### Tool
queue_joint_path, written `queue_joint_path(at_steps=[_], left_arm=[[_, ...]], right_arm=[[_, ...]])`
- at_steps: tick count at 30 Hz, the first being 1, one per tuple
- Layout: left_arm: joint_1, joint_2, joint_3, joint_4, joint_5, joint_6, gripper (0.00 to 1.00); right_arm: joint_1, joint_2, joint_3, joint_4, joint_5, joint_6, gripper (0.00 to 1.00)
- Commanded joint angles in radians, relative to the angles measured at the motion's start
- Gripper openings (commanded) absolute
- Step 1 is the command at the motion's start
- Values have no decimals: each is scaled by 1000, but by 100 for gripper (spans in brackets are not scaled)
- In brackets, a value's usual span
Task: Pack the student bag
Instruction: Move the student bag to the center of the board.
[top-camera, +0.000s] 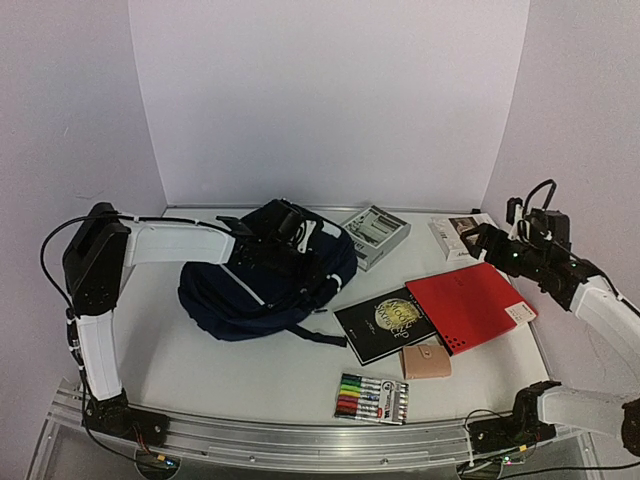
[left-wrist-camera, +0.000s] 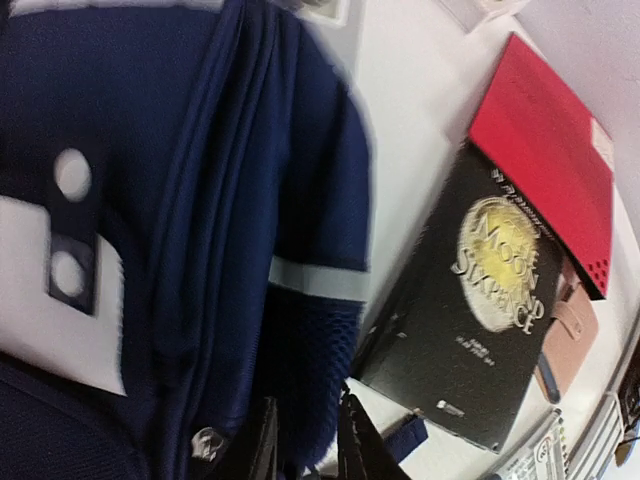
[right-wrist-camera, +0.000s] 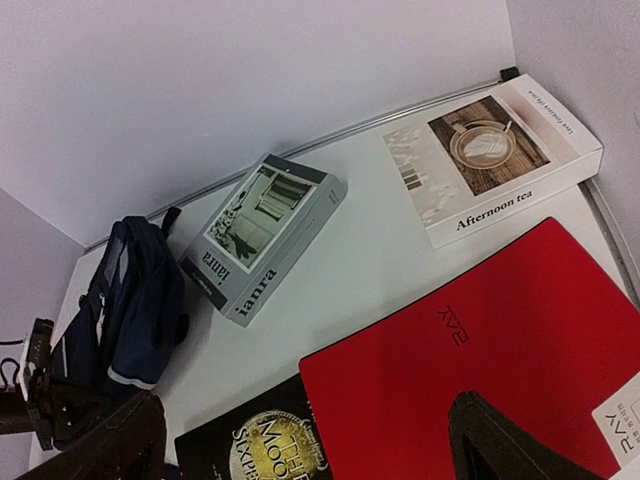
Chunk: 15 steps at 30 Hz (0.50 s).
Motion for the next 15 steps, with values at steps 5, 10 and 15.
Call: queue_joint_path(at_steps=[5,10,15], left_arm=[[43,-274,-94,39,-31,-114,69],[181,-451,-277,-30,-1,-243,74],[342,-638,-466,-90,74,-353,82]], right_arm=[[300,198,107,51,161,28,90],[427,374,153,143,150,75,83],[591,510,176,266,116,127,78]])
